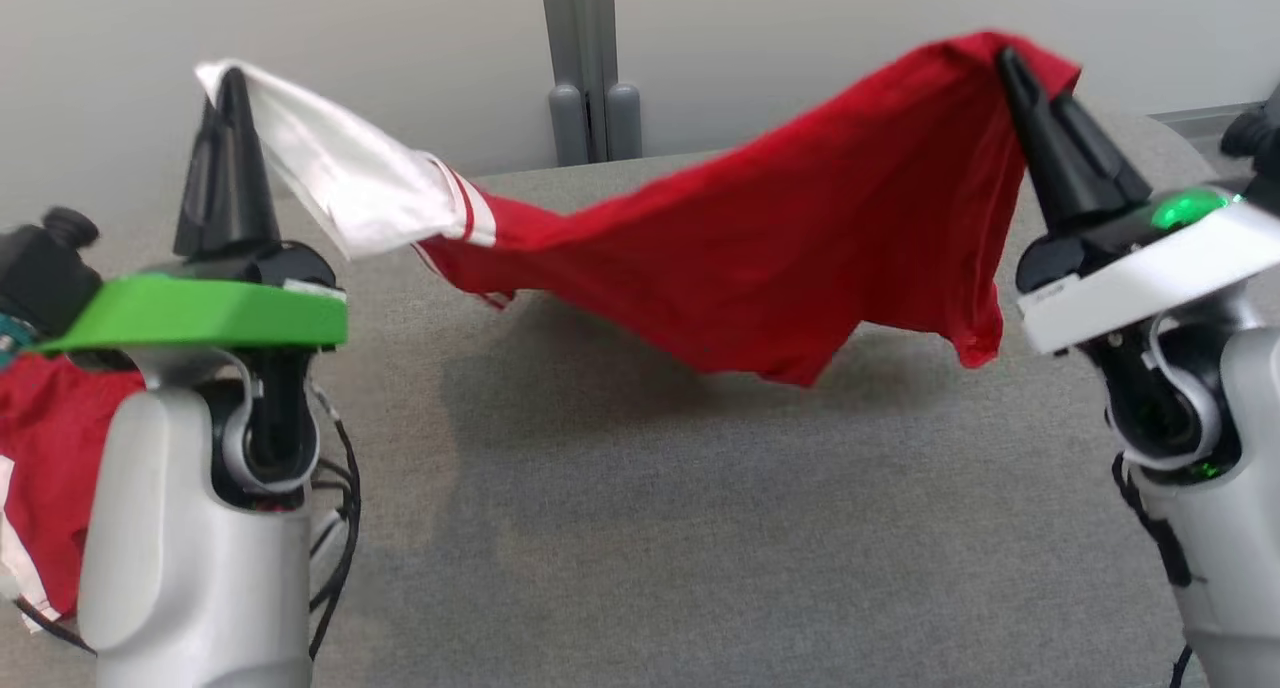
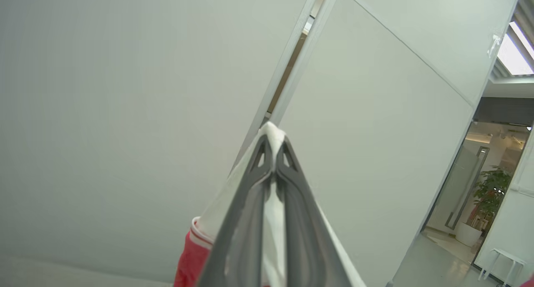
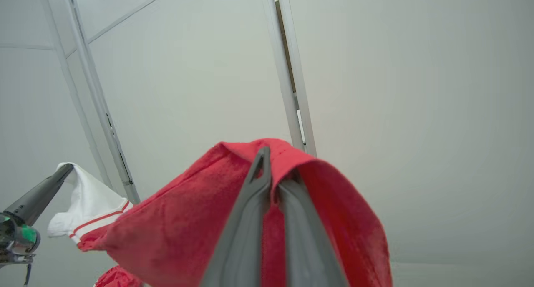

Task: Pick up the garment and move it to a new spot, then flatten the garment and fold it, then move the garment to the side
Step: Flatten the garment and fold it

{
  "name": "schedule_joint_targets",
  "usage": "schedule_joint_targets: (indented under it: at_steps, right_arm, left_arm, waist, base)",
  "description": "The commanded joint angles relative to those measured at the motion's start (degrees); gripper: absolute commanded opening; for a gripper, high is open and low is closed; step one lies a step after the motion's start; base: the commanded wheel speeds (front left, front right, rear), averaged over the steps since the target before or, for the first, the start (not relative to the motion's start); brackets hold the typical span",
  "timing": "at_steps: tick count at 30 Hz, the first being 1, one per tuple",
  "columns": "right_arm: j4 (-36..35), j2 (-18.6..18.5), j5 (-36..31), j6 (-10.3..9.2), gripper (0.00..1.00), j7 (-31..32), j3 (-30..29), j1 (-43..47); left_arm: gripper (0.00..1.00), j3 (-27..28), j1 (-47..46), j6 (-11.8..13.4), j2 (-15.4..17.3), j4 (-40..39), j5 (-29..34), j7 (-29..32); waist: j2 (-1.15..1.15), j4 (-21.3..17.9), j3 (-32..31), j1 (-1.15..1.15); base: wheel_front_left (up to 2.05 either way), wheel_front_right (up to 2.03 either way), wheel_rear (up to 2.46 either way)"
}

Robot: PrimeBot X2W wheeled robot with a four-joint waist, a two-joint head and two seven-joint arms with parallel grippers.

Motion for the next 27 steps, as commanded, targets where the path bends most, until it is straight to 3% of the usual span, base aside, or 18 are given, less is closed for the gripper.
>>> schedule_joint_targets:
  at_steps: [1,5,13,18,23,27]
  right_arm:
    - [-0.4,-0.4,-0.2,0.03,0.00,0.4,-0.4,-2.1]
    - [0.5,-0.5,-1.2,0.03,0.00,1.3,-1.3,-8.2]
    - [-1.0,3.1,-0.7,0.03,0.00,6.1,-4.9,-12.5]
    - [-1.5,4.5,-0.7,0.03,0.00,10.1,-8.3,-11.7]
    - [2.0,5.7,-1.5,0.03,0.00,12.1,-10.6,-16.7]
    - [8.7,4.1,-3.4,0.03,0.00,10.9,-9.6,-26.3]
  left_arm:
    - [0.00,0.5,-2.2,0.5,0.2,-1.7,-1.6,1.1]
    - [0.00,2.4,-6.3,2.6,-0.2,-6.4,-8.7,5.2]
    - [0.00,2.9,-8.0,7.2,-0.1,-15.8,-10.7,9.1]
    - [0.00,2.1,-7.9,9.4,1.4,-17.9,-9.4,12.3]
    - [0.00,1.2,-13.1,8.8,4.7,-12.9,-8.1,15.8]
    - [0.00,1.2,-23.7,7.2,9.0,-5.4,-6.0,16.6]
  waist:
    - [0.00,-0.1,-0.9,0.00]
    - [0.00,-0.3,-1.4,0.00]
    - [0.00,0.1,-1.5,0.00]
    - [0.00,0.4,1.8,0.00]
    - [0.00,0.5,9.3,0.00]
    - [0.00,0.4,19.6,0.00]
  base:
    - [0.00,0.00,0.00]
    - [0.00,0.00,0.00]
    - [0.00,0.00,0.00]
    - [0.00,0.00,0.00]
    - [0.00,0.00,0.00]
    - [0.00,0.00,0.00]
